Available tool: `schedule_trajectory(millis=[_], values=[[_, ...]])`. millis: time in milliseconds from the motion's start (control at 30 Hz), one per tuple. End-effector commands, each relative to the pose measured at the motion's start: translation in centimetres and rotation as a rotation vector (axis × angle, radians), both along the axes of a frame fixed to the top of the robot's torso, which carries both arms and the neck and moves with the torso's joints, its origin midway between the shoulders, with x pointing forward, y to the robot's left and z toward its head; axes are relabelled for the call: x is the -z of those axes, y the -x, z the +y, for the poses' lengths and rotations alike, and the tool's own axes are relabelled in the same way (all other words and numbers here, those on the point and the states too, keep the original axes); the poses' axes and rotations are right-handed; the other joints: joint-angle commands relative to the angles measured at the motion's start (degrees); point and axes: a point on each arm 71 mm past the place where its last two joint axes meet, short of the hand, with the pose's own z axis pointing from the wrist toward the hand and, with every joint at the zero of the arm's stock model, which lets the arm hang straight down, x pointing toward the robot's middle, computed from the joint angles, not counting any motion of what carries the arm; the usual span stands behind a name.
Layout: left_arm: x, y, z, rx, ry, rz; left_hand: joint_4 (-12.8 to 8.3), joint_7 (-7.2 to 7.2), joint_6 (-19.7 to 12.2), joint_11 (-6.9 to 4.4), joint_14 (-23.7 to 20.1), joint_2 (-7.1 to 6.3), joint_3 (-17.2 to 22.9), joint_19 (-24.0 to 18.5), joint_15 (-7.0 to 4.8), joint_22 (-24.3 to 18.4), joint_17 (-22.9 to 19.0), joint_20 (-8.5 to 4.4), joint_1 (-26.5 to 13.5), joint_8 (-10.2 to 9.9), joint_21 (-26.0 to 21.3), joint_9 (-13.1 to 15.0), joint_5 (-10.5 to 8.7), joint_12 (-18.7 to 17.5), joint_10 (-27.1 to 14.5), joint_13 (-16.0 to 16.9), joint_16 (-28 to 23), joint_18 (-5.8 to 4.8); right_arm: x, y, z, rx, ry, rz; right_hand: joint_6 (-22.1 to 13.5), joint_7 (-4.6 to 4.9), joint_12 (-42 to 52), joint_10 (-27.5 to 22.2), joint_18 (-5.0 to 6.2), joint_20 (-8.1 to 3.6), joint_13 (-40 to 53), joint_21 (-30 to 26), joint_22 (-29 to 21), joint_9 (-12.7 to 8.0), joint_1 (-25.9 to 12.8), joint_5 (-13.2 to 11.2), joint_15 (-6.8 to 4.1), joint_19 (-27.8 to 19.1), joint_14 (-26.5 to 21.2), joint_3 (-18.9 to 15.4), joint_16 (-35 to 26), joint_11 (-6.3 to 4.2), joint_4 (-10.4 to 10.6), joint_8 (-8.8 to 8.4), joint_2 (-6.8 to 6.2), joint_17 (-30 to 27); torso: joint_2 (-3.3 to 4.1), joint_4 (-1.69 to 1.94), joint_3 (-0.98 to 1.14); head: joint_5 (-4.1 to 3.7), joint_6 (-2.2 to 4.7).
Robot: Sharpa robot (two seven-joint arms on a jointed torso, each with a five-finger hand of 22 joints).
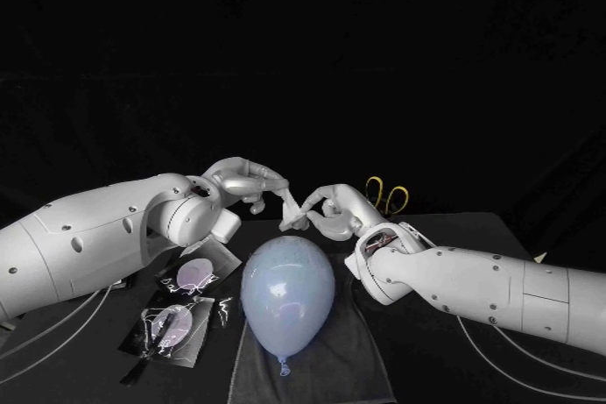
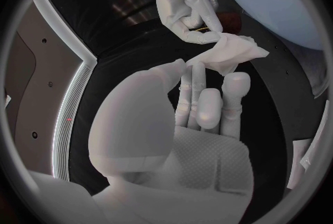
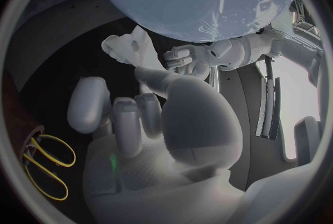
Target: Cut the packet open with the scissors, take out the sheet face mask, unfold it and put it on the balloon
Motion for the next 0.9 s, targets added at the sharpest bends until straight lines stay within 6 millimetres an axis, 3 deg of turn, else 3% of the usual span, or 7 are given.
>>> schedule_trajectory(millis=[33,400,567,700,900], values=[[-0.28,0.26,-0.61,0.035,0.050,0.003,0.00,-0.11,0.37,0.03,0.32,0.14,0.35,0.17,-0.03,-0.07,-0.10,-0.16,0.70,0.13,-0.05,1.69,0.21,-0.40,0.32,-0.09,0.12,-0.05,0.38,-0.41,0.27,-0.012,0.041,0.040,-0.27,0.30,-0.32,-0.66,-0.12,0.07,4.77,-0.61,8.24,0.13,-0.41,-0.17,-0.18,-0.39,5.26,0.14,0.23,0.04,-0.38,0.05,0.05,11.50,0.03,0.02,-0.02,-0.17,-0.11],[-0.57,0.45,-1.02,0.046,0.063,0.000,-0.07,-0.07,0.33,0.03,0.28,0.12,0.48,0.18,-0.05,-0.07,-0.23,-0.17,0.81,0.12,-0.04,1.79,0.21,-0.45,0.31,-0.12,0.08,-0.05,0.68,-0.98,0.39,-0.011,0.045,0.044,-1.44,0.68,-2.81,-2.98,0.14,0.26,2.13,-2.26,7.86,0.43,-0.91,-0.19,0.09,-1.10,4.98,-0.05,-0.19,0.37,-0.27,-0.10,0.28,10.49,-0.07,0.03,0.06,-0.04,-0.35],[-0.58,0.42,-1.05,0.047,0.062,0.001,-0.07,-0.07,0.33,0.03,0.28,0.12,0.48,0.18,-0.05,-0.07,-0.23,-0.17,0.81,0.12,-0.04,1.79,0.21,-0.45,0.31,-0.12,0.08,-0.05,0.71,-1.01,0.33,-0.022,0.036,0.046,-3.95,1.58,-5.66,-5.80,0.52,0.76,-0.78,-5.01,7.19,0.67,-1.29,-0.15,0.78,-2.29,4.53,-2.05,-0.80,1.16,-0.87,-0.87,-0.73,9.11,-0.10,0.02,0.10,0.05,-0.32],[-0.57,0.35,-0.99,0.044,0.058,0.000,-0.07,-0.07,0.33,0.03,0.28,0.12,0.48,0.18,-0.05,-0.07,-0.23,-0.17,0.81,0.12,-0.04,1.79,0.21,-0.45,0.31,-0.12,0.08,-0.05,0.75,-0.98,0.26,-0.033,0.034,0.051,-5.30,2.21,-6.74,-7.38,0.75,1.26,-1.88,-6.74,6.76,0.28,-2.04,-0.12,1.36,-3.08,4.24,-4.58,-1.11,1.79,-0.93,-2.17,-1.92,8.38,-0.09,0.00,0.13,0.07,-0.24],[-0.56,0.23,-0.86,0.038,0.054,-0.001,-0.11,-0.04,0.32,0.03,0.28,0.10,0.56,0.20,-0.05,-0.04,-0.28,-0.18,0.87,0.12,-0.03,1.86,0.21,-0.47,0.31,-0.14,0.06,-0.05,0.77,-0.70,0.13,-0.060,0.031,0.060,-8.35,4.07,-8.03,-10.08,1.15,2.55,-3.40,-9.97,5.92,-1.78,-3.53,-0.05,2.85,-4.52,3.66,-9.29,-1.55,3.50,-0.43,-6.62,-4.70,7.31,-0.08,-0.02,0.11,0.23,-0.24]])
